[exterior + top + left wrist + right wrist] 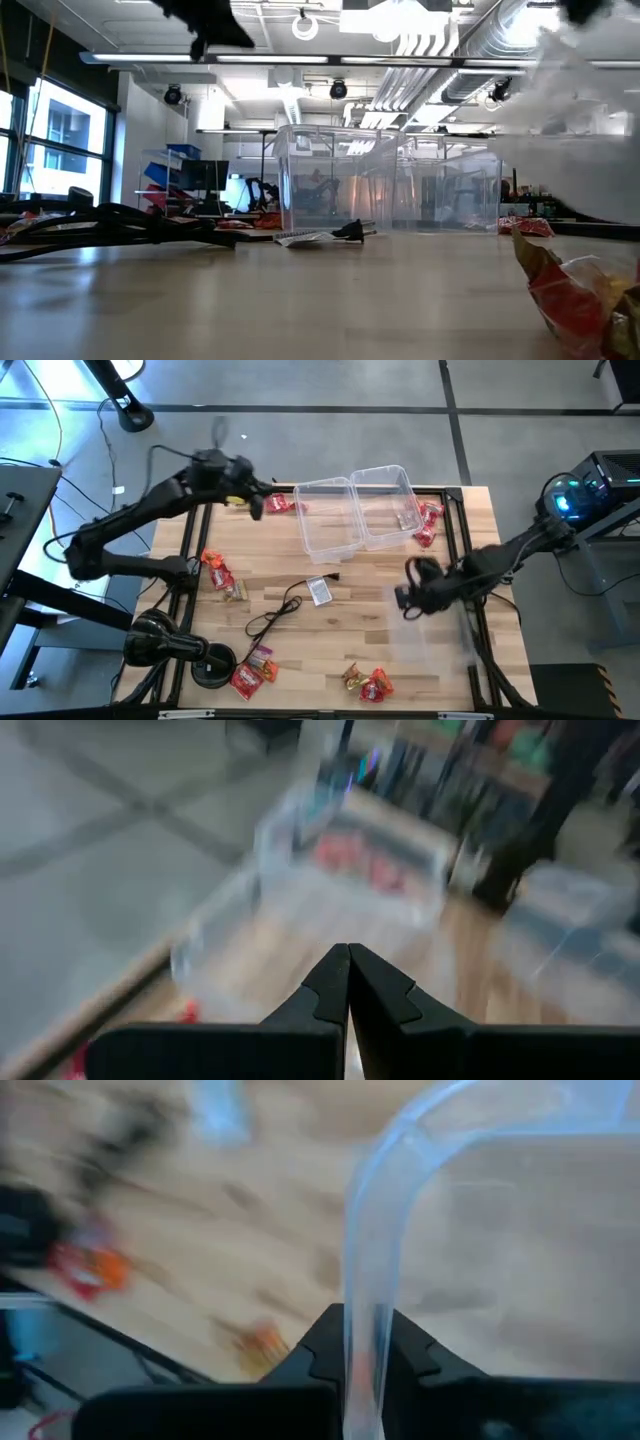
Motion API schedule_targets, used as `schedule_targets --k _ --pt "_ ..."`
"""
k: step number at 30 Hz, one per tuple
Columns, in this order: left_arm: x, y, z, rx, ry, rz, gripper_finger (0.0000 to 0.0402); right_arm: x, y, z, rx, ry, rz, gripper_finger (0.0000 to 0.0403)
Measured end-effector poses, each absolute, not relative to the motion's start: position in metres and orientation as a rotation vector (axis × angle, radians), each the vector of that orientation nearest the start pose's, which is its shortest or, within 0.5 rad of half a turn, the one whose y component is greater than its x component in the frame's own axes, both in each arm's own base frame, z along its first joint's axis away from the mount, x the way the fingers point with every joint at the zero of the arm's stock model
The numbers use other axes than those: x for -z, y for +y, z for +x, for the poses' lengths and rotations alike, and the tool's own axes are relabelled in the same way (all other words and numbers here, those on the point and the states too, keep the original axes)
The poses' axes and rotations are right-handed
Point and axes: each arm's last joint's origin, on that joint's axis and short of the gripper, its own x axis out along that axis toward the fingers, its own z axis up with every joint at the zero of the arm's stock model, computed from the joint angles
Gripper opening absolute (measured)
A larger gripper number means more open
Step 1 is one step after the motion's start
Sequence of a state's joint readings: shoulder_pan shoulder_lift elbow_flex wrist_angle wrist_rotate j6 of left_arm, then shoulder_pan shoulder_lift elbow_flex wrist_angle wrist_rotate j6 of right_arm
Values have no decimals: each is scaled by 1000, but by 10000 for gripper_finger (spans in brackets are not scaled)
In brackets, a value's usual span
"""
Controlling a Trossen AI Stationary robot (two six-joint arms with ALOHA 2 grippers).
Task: Sort candy
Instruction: Move the top left and bottom right transparent bins to the top center
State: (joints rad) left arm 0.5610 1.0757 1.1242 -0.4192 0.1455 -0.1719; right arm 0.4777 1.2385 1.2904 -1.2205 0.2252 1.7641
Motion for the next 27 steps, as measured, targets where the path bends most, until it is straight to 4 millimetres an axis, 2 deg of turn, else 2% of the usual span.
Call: schedule_targets --k 6,9,12,15,18,22,25,27 --pt "-412 100 165 -424 37 -200 0 -406 62 206 612 567 985 12" --pt "-421 94 156 -419 -24 -205 2 -436 47 220 521 417 870 12" --pt "-424 90 150 -418 -42 -203 19 -455 31 241 471 317 731 12" --pt "-429 86 148 -404 -59 -197 51 -462 11 269 423 270 619 12" --pt "-438 81 151 -358 -76 -190 94 -461 -13 301 335 253 521 12" --pt "-455 74 152 -277 -105 -178 156 -459 -54 340 258 199 419 12" --pt "-474 67 144 -255 -162 -153 190 -454 -84 368 192 164 396 12" --pt "-486 62 135 -248 -198 -121 204 -448 -97 387 129 158 394 12"
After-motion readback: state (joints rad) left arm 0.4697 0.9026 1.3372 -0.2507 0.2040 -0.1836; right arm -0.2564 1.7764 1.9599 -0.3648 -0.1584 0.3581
